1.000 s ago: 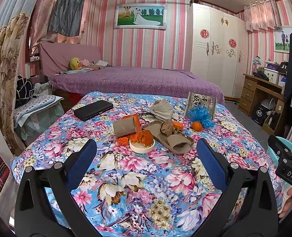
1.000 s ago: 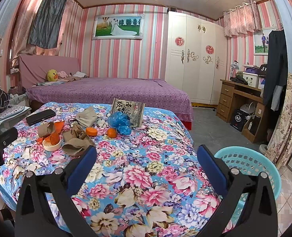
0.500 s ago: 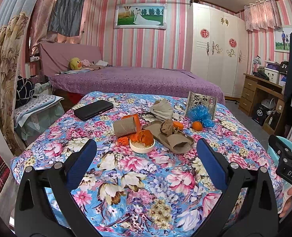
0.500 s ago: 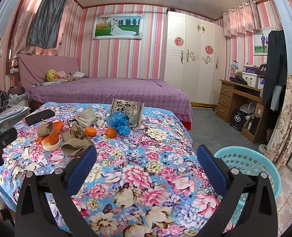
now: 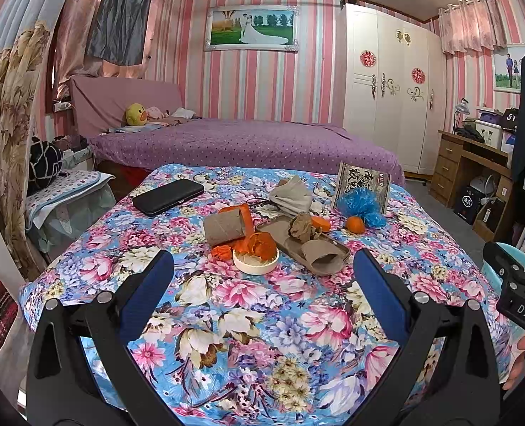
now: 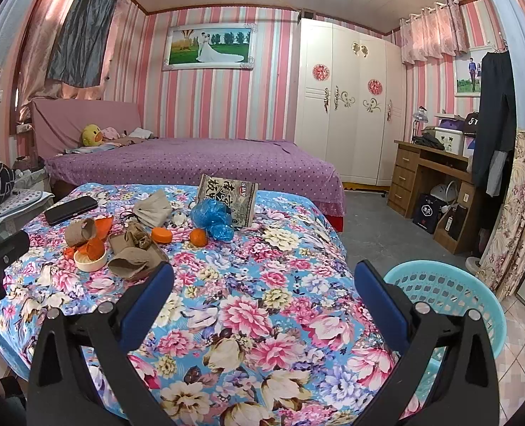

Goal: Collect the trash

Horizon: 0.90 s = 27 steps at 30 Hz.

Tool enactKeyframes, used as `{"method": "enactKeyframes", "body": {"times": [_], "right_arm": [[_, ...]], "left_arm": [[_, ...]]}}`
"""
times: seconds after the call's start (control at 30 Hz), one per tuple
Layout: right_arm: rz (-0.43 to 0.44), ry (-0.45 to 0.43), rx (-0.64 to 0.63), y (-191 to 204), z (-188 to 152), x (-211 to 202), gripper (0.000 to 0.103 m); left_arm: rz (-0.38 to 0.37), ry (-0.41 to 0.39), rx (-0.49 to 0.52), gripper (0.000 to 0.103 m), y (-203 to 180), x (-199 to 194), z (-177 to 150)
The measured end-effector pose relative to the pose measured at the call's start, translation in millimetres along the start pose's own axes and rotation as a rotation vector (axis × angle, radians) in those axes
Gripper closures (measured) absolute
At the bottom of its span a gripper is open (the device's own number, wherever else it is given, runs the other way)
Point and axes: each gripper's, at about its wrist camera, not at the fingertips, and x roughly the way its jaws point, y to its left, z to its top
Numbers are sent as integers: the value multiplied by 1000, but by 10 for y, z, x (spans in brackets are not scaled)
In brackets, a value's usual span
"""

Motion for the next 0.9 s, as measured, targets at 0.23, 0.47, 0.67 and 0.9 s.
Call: {"method": "enactKeyframes", "body": {"times": [0.23, 0.47, 0.67, 0.9], "right_arm": [[-1, 0, 0, -9, 1, -3, 4], [0, 3, -1, -23, -1, -5, 4], [-3, 4, 0, -19, -8, 25, 4], [-7, 12, 7, 20, 1, 63, 4]], "left_arm": [[2, 0, 2, 5, -14, -7, 0], [2, -1, 2, 5, -17, -7, 0], [4, 2, 7, 5, -26, 2, 0], [9, 8, 2, 5, -32, 31, 51]]}}
